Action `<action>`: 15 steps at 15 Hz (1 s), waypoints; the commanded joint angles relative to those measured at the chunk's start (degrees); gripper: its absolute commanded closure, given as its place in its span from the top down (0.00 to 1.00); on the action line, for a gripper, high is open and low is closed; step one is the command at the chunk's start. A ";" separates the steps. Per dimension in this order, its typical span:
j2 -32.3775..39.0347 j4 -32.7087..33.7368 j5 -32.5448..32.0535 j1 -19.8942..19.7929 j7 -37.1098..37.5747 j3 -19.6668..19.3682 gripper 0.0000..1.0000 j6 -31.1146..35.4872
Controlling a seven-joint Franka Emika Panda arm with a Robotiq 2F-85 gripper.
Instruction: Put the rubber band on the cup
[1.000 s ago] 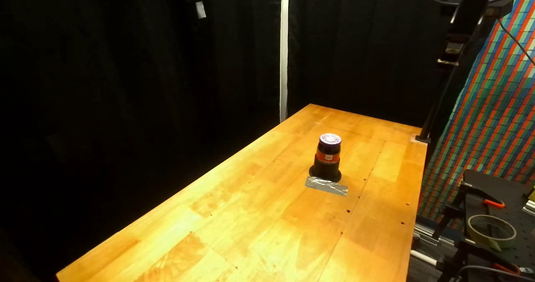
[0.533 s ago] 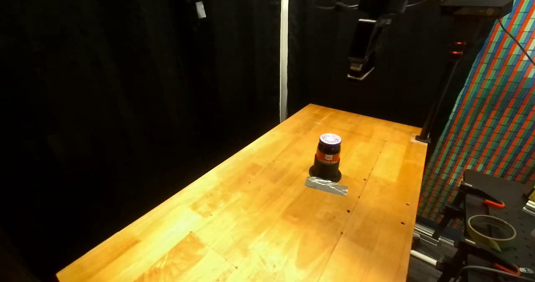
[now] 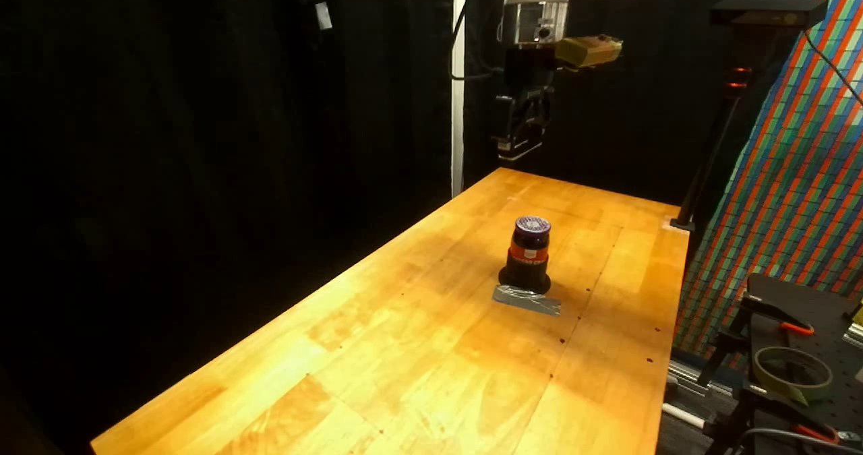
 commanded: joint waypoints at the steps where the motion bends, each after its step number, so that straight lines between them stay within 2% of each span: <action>1: 6.70 6.06 0.42 0.15 -1.25 -2.31 1.00 -2.50; 8: 14.75 7.60 1.50 0.22 -0.16 -4.65 1.00 -1.92; 15: 20.49 10.15 2.67 1.35 1.73 -4.88 1.00 -1.33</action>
